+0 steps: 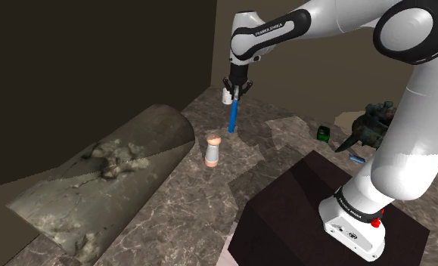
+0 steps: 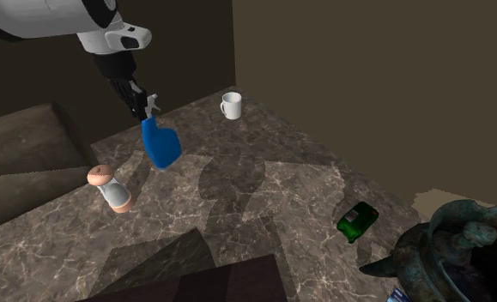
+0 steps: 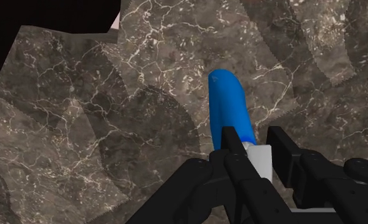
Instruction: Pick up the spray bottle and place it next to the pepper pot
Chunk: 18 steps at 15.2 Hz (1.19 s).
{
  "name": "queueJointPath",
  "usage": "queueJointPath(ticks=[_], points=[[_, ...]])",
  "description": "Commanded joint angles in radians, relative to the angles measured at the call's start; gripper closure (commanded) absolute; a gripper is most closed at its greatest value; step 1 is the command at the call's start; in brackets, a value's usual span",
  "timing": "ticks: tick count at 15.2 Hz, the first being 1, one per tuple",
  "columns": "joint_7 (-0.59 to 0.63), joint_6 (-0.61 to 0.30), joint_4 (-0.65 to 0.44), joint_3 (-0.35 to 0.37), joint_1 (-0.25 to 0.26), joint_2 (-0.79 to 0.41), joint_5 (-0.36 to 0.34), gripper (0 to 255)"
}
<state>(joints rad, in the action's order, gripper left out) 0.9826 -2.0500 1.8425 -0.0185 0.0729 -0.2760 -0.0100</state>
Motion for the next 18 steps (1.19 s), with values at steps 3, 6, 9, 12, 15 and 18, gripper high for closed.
queueJointPath(ticks=[3,6,9,12,15,18], points=[[0.002,-0.047,0.023,0.0,0.001,-0.023,0.0,255],[0.002,-0.082,0.039,0.001,0.0,-0.042,0.0,255],[0.002,-0.116,0.052,0.001,0.0,-0.062,0.0,255],[0.002,-0.149,0.064,0.001,0.0,-0.085,0.0,255],[0.002,-0.182,0.073,0.001,0.0,-0.108,0.001,255],[0.003,-0.201,0.078,0.001,0.0,-0.123,0.001,255]])
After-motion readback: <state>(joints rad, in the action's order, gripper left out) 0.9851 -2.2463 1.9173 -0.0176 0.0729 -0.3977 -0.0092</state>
